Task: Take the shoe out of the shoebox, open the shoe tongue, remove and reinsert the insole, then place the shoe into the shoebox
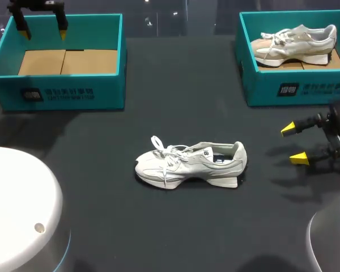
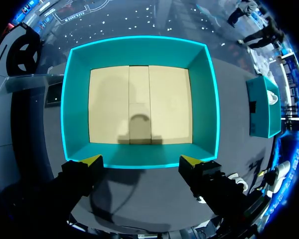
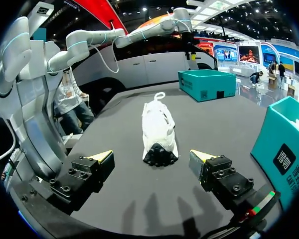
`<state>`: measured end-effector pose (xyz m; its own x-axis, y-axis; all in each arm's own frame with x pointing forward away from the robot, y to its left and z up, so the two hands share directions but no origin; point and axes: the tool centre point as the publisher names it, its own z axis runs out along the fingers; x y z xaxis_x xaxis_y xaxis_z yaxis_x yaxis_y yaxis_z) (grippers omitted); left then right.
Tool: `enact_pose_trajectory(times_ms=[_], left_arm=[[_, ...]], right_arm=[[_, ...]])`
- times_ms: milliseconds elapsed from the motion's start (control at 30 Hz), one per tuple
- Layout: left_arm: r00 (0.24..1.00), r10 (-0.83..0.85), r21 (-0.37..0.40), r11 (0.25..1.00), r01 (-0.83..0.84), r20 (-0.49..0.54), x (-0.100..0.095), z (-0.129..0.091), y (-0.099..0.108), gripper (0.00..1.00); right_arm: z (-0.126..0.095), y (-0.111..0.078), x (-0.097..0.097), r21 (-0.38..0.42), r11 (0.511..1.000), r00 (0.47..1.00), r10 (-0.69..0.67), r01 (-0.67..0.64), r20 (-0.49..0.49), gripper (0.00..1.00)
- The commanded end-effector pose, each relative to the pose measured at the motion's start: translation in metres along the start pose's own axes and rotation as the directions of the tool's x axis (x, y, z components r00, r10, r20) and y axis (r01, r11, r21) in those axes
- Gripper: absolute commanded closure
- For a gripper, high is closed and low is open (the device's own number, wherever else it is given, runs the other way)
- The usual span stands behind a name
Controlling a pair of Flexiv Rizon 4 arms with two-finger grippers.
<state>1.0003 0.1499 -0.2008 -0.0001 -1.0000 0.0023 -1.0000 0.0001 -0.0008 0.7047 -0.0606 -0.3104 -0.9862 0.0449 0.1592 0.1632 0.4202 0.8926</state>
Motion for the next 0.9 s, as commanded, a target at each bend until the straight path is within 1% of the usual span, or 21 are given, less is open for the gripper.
enact_pose_trajectory(times_ms=[33, 167, 200, 267, 333, 500, 633, 767, 900], left_arm=[[1.0, 0.0, -0.001, 1.0, 0.0, 0.001, 0.0, 0.0, 0.0, 0.0], [1.0, 0.0, -0.001, 1.0, 0.0, 0.001, 0.0, 0.0, 0.0, 0.0], [1.0, 0.0, -0.001, 1.0, 0.0, 0.001, 0.0, 0.0, 0.0, 0.0], [1.0, 0.0, -0.001, 1.0, 0.0, 0.001, 0.0, 0.0, 0.0, 0.0], [1.0, 0.0, -0.001, 1.0, 0.0, 0.001, 0.0, 0.0, 0.0, 0.0], [1.0, 0.0, -0.001, 1.0, 0.0, 0.001, 0.0, 0.0, 0.0, 0.0], [1.0, 0.0, -0.001, 1.0, 0.0, 0.001, 0.0, 0.0, 0.0, 0.0], [1.0, 0.0, -0.001, 1.0, 0.0, 0.001, 0.0, 0.0, 0.0, 0.0], [1.0, 0.0, -0.001, 1.0, 0.0, 0.001, 0.0, 0.0, 0.0, 0.0]], right_arm=[[0.001, -0.01, 0.013, -0.01, 1.0, 0.998, -0.009, 0.009, 0.057, 0.0], [0.006, -0.017, 0.01, -0.003, 1.0, 0.999, -0.002, 0.002, 0.048, 0.0], [0.007, -0.018, 0.01, 0.005, 1.0, 0.998, -0.006, 0.005, 0.063, 0.0], [0.006, -0.022, 0.011, -0.024, 1.0, 0.997, 0.014, -0.012, 0.075, 0.0], [0.007, -0.024, 0.012, -0.033, 0.999, 0.996, 0.01, -0.007, 0.092, 0.0], [0.017, -0.026, 0.009, -0.03, 1.0, 0.995, 0.012, -0.009, 0.098, 0.0], [0.028, -0.027, 0.007, -0.004, 1.0, 0.994, -0.026, 0.026, 0.11, 0.0], [0.035, -0.033, 0.007, -0.026, 0.996, 0.983, -0.08, 0.086, 0.167, 0.0], [0.035, -0.033, 0.007, -0.026, 0.996, 0.983, -0.08, 0.086, 0.167, 0.0]])
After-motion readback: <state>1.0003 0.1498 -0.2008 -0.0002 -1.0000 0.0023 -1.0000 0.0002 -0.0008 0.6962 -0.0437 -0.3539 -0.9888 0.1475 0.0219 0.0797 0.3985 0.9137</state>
